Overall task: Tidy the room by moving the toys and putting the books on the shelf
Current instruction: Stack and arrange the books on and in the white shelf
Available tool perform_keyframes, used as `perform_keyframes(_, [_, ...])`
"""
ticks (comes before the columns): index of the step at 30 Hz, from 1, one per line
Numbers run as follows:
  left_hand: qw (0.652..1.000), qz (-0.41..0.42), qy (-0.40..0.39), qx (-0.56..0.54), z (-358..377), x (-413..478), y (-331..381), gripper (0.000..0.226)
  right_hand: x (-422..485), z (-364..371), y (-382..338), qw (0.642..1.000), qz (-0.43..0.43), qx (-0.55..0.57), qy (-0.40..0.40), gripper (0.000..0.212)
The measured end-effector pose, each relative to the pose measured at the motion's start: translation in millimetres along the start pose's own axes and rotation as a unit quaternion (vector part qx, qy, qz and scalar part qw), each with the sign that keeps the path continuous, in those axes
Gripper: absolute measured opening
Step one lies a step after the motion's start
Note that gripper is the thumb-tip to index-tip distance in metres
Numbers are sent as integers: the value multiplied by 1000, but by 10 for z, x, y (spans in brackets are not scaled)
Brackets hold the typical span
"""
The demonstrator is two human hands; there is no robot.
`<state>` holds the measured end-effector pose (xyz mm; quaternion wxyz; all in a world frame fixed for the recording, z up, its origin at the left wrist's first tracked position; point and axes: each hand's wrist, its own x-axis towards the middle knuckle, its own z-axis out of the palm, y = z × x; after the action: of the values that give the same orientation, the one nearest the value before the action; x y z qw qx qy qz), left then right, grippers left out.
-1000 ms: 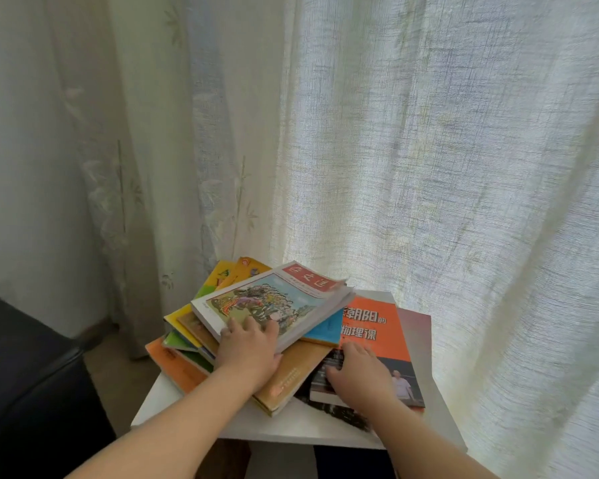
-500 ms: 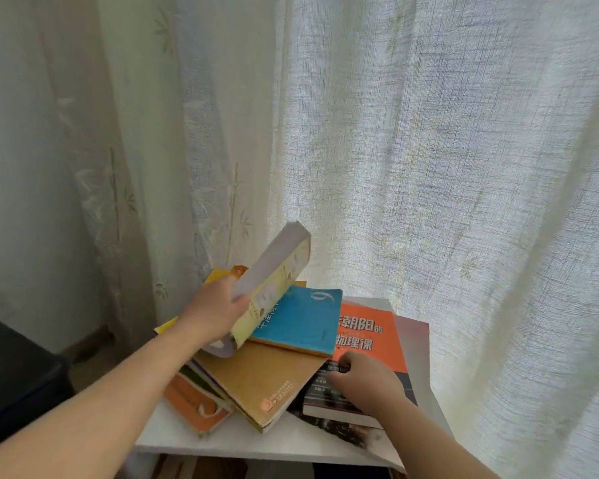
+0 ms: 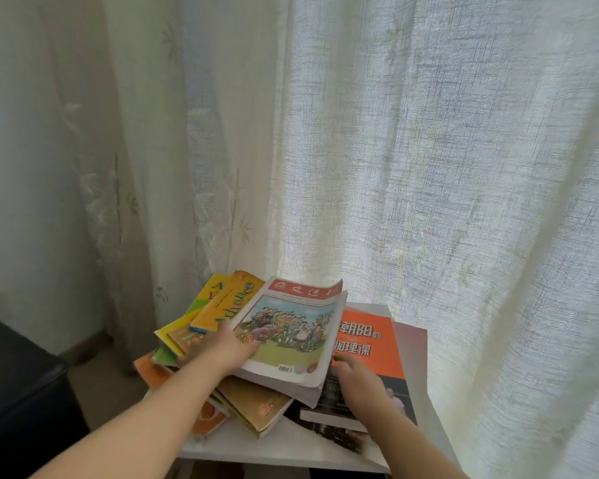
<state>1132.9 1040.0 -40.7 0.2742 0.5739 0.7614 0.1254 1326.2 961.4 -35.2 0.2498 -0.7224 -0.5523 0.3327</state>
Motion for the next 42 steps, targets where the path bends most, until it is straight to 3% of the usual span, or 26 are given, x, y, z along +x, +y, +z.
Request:
perform_keyframes(3, [997, -19, -34, -72, -78, -16, 50, 75, 67, 20, -49, 987, 55, 152, -7, 48])
perform_keyframes(7, [955, -22, -109, -275, -14, -85, 154, 49, 162, 60, 24, 960, 81, 266, -11, 42])
perform_keyframes(10, [961, 40, -21, -273, 80, -127, 183, 41, 199, 35, 102, 950, 89, 298, 20, 41])
perform_keyframes(12, [945, 73, 12, -319, 167, -204, 237, 36, 201, -15, 132, 943, 88, 314, 69, 44])
perform_keyframes(14, [915, 72, 5, -397, 270, -334, 342, 30, 186, -97, 149, 961, 68, 229, 141, 48])
perform_keyframes(15, [897, 56, -12, -438, 337, -383, 424, 28, 163, -156, 160, 977, 56, 102, 179, 48])
perform_keyframes(17, [860, 28, -51, -507, 472, -474, 609, 28, 100, -274, 161, 959, 13, -161, 234, 49])
perform_keyframes(18, [852, 26, -71, -518, 531, -550, 729, 29, 87, -325, 162, 949, -10, -204, 238, 48])
perform_keyframes(19, [854, 30, -86, -513, 592, -594, 810, 31, 98, -346, 146, 956, -34, -201, 210, 47])
perform_keyframes(21, [855, 46, -149, -494, 688, -681, 919, 31, 95, -328, 83, 995, -45, -20, 90, 52])
perform_keyframes(23, [865, 59, -219, -448, 680, -739, 886, 25, 145, -239, 71, 990, -15, 139, 18, 61])
perform_keyframes(25, [878, 55, -252, -403, 587, -716, 798, 13, 226, -221, 67, 990, 15, 138, 6, 66])
perform_keyframes(27, [866, -3, -201, -458, 480, -574, 711, 17, 300, -205, 42, 995, 21, 93, 0, 68])
perform_keyframes(29, [831, -84, -83, -543, 387, -271, 618, 18, 345, -165, -23, 999, 23, 37, -6, 72])
perform_keyframes(31, [810, -138, -13, -570, 340, 25, 526, 28, 349, -116, -81, 999, 18, -33, -1, 72])
perform_keyframes(33, [800, -159, -1, -578, 357, 202, 485, 37, 357, -80, -94, 997, 13, -79, -1, 67])
perform_keyframes(37, [739, -176, -25, -650, 411, 257, 527, 27, 377, -142, -107, 994, 3, -112, 3, 61])
perform_keyframes(39, [754, -145, -12, -640, 469, 272, 559, 24, 381, -159, -98, 994, -3, -109, 14, 55])
perform_keyframes(42, [833, -61, 91, -542, 464, 274, 607, 24, 387, -111, -80, 993, -6, -113, 23, 55])
